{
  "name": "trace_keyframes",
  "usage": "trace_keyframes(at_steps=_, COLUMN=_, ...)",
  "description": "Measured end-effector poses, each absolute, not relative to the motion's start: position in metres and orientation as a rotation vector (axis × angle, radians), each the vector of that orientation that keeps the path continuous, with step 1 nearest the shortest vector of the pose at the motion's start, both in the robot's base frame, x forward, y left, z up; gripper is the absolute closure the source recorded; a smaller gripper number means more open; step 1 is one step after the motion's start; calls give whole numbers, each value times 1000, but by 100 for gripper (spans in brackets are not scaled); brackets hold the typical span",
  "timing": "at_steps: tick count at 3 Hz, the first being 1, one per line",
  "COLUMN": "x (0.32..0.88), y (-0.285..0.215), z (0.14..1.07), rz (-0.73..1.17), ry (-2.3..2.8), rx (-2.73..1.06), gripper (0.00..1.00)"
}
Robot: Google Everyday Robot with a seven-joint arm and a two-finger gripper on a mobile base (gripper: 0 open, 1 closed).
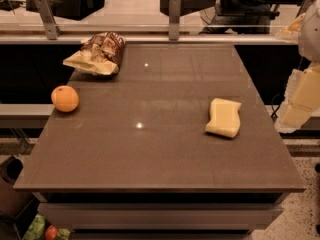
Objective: Move sponge near brown chip bag
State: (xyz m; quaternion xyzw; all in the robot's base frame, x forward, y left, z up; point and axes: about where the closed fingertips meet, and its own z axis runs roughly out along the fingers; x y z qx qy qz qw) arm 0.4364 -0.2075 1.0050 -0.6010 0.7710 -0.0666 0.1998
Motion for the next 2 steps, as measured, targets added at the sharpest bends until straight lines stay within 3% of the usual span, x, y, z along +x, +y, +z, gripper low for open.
trace_keyframes(at_steps=2, x=444, y=-197, z=980, rz=-129, ry=2182, rx=-1683, gripper=0)
